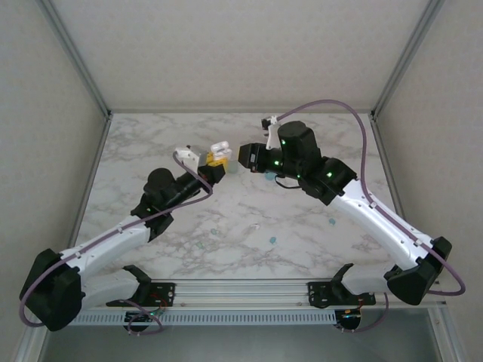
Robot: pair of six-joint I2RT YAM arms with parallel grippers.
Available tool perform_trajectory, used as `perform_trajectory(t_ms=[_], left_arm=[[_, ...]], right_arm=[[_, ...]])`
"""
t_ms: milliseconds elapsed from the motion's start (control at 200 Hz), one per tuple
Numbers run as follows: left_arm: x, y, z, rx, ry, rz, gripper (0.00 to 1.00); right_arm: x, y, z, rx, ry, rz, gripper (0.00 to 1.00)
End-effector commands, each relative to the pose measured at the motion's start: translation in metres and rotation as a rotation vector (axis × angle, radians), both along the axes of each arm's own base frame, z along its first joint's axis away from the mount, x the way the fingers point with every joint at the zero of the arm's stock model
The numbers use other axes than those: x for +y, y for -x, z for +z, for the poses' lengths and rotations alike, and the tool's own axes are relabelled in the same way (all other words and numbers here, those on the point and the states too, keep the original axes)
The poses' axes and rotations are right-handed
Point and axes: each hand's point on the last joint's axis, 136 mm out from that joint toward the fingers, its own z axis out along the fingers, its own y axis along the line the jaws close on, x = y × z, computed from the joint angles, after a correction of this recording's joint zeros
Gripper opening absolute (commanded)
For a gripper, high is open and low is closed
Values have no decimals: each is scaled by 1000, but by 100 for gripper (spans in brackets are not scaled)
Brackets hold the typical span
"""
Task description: Insert the wireless bluetooth earbuds into the charging case
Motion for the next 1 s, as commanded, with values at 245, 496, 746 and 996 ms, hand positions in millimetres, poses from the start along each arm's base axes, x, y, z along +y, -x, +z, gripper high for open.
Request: perform_trajectory(t_ms=[245,496,746,996], left_arm=[[-20,12,44,-140,57,-63,14],[-19,11,46,-131,64,-45,15],[-19,13,49,-128,73,-46,15],[-15,12,51,-130,81,-26,15]], right_arm=[[18,-5,36,-47,-190,15,24],[29,-1,24,-33,-146,40,24],[35,-1,11,-41,-74,36,24],[36,0,5,-39,-38,35,23]])
